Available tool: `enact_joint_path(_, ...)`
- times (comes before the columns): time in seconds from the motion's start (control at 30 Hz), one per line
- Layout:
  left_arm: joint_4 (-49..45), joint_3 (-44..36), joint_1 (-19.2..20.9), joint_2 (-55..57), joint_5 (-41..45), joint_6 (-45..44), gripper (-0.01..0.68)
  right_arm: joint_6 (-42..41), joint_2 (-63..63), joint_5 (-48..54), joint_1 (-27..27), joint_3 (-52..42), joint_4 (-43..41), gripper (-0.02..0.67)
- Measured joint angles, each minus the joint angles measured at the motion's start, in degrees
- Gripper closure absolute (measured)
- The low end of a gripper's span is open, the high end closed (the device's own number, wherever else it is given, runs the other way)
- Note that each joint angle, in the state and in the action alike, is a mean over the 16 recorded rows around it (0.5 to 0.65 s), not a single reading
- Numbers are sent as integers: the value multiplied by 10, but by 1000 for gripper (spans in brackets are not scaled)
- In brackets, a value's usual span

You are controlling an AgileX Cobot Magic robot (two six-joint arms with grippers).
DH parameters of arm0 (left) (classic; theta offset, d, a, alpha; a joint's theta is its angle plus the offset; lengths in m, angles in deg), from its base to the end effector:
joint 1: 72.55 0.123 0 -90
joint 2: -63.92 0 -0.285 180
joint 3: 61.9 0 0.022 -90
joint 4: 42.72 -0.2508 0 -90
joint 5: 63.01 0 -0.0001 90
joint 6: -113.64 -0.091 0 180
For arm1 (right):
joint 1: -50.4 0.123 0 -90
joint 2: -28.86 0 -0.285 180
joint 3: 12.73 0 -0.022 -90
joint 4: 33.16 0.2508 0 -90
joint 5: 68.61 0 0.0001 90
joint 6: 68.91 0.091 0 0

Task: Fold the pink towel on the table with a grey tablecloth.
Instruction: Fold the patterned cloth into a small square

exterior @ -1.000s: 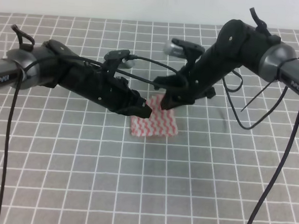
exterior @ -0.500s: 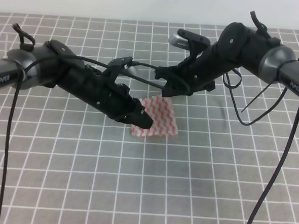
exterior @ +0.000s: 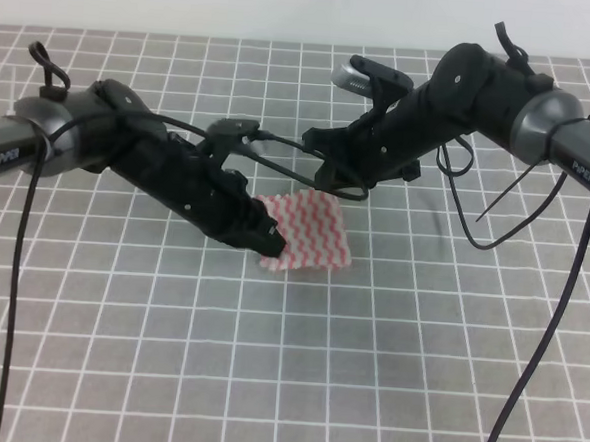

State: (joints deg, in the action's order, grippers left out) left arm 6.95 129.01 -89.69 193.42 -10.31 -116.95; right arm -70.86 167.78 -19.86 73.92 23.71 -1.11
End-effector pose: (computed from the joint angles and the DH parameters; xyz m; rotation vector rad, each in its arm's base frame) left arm 0.4022 -0.1818 0.1747 0.8951 2.5001 -0.9040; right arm 0.4535 0.2370 0.2079 -0.2350 2.6316 0.8061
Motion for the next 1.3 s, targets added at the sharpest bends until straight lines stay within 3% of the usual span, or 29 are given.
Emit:
enact_joint_path(0.47, -8, 0, 0, 1, -113, 1, 675, -2, 9, -4, 0, 0, 14, 664)
enact_joint_path(1.3, -4, 0, 7, -10, -90, -5, 675, 1, 48, -16, -4, 28, -10, 664)
